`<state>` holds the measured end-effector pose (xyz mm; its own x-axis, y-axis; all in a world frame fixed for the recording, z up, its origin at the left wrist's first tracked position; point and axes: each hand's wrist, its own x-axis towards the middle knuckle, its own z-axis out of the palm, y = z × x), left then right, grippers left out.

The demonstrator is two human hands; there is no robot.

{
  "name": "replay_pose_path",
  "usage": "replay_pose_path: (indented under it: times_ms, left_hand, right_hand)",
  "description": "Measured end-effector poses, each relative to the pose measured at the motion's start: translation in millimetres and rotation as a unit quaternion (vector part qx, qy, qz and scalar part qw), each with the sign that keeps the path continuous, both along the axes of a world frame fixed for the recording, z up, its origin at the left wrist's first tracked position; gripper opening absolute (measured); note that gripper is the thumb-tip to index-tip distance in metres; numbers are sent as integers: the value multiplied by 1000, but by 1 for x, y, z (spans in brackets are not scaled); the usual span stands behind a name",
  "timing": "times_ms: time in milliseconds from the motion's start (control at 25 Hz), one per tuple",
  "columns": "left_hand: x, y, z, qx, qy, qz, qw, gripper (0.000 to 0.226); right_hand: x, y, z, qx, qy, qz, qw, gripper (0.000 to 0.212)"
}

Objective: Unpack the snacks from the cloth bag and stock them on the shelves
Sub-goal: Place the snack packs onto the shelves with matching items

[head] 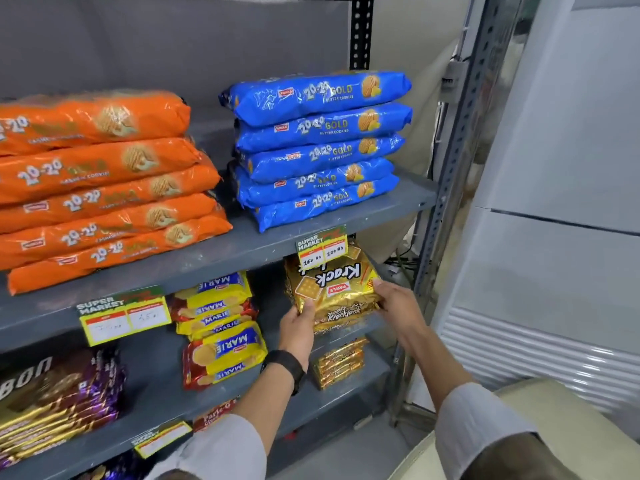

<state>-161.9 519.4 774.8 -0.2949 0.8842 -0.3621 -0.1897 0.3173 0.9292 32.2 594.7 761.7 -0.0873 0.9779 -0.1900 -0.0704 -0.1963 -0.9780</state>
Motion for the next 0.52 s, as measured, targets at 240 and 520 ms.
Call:
replay_pose_path:
  times_ms: [240, 520]
  left_hand:
    - [4, 53, -7, -40, -2, 60, 997, 68]
    - [2, 79, -17, -31, 31, 76, 996, 50]
  right_hand:
    - [-8, 65, -6, -30, -29, 5, 999, 41]
    - [-14, 93, -11, -75, 7, -3, 997, 38]
